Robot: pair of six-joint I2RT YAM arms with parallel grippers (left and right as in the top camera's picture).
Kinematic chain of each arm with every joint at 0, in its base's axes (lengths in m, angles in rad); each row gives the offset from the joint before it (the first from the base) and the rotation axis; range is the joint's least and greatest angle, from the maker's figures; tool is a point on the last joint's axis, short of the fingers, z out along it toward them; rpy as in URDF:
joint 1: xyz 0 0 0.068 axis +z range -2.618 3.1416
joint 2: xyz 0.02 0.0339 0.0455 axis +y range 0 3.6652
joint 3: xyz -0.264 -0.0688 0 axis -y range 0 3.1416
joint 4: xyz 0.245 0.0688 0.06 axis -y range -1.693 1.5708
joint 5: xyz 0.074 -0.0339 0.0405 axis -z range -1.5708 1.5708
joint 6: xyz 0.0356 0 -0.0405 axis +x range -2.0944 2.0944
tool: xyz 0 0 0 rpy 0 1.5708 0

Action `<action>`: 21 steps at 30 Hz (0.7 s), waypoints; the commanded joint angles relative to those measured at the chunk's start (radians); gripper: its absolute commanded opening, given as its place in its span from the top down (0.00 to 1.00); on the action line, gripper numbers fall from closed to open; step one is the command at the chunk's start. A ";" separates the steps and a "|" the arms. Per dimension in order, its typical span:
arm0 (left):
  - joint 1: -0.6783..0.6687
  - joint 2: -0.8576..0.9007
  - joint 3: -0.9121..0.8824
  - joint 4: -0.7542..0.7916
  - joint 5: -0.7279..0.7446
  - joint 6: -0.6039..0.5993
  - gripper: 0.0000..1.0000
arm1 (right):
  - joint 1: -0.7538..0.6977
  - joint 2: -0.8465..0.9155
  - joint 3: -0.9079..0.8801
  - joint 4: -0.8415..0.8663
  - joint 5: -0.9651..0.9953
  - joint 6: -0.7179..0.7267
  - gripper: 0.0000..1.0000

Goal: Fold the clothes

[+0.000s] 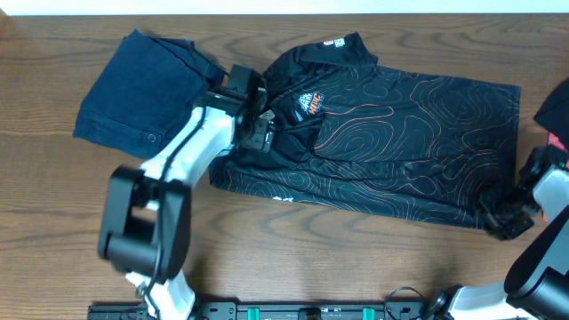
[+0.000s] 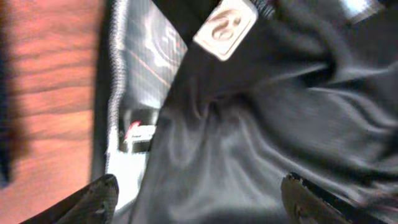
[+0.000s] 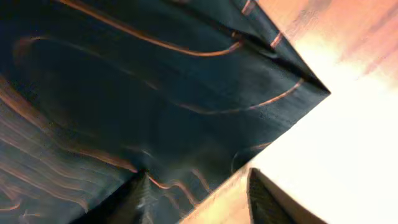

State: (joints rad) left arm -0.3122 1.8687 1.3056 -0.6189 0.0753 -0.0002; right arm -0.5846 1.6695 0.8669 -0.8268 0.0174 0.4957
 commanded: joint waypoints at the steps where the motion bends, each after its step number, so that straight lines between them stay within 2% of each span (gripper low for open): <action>1: 0.000 -0.095 0.003 -0.027 0.011 -0.013 0.13 | -0.036 -0.009 -0.052 0.043 0.025 0.081 0.78; 3: 0.000 -0.124 0.003 -0.043 0.010 -0.012 0.12 | -0.061 -0.009 -0.075 0.051 0.080 0.127 0.98; 7: 0.000 -0.145 0.003 -0.078 0.011 -0.013 0.12 | -0.138 -0.009 -0.089 0.034 0.212 0.163 0.99; 10: 0.000 -0.143 0.002 -0.126 0.019 -0.045 0.12 | -0.223 -0.009 -0.088 0.031 0.219 0.163 0.99; 11: 0.000 -0.143 0.002 -0.138 0.029 -0.052 0.12 | -0.244 -0.009 -0.087 0.031 0.219 0.163 0.97; 14: 0.000 -0.143 -0.002 -0.181 0.090 -0.058 0.12 | -0.304 -0.009 -0.083 0.031 0.187 0.161 0.71; 15: 0.000 -0.143 -0.006 -0.189 0.106 -0.058 0.12 | -0.316 -0.009 -0.080 0.030 0.168 0.160 0.66; 21: -0.002 -0.143 -0.048 -0.199 0.141 -0.065 0.12 | -0.338 -0.009 0.018 -0.015 0.045 0.078 0.60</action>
State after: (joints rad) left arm -0.3122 1.7226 1.2789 -0.8082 0.1726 -0.0517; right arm -0.9115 1.6394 0.8326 -0.8280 0.1230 0.6140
